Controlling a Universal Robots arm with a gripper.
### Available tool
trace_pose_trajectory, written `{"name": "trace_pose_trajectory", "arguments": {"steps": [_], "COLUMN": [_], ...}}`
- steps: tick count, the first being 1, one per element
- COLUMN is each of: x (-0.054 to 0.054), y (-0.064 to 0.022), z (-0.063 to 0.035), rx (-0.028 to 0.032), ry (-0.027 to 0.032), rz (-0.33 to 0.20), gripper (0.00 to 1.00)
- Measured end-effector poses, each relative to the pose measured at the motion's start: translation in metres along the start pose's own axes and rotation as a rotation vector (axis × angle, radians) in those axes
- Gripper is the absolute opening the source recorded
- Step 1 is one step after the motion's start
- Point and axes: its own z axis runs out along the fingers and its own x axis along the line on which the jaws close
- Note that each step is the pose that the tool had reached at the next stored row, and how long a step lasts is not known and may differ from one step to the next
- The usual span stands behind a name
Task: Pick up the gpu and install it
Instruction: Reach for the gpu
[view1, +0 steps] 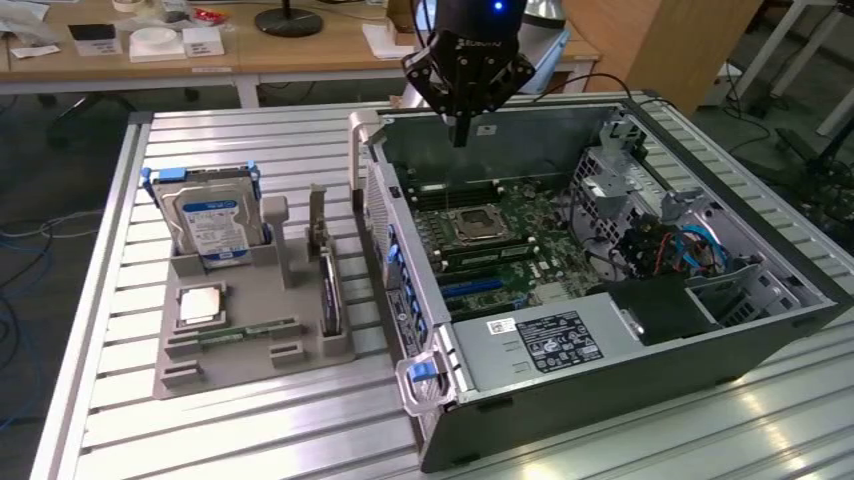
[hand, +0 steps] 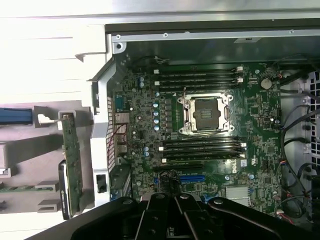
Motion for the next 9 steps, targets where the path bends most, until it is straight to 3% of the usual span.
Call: {"name": "trace_pose_trajectory", "arguments": {"steps": [9], "x": [0.0103], "y": [-0.0008], "z": [-0.0002], "rx": [0.0], "ry": [0.0], "rz": [0.0], "gripper": [0.11]}}
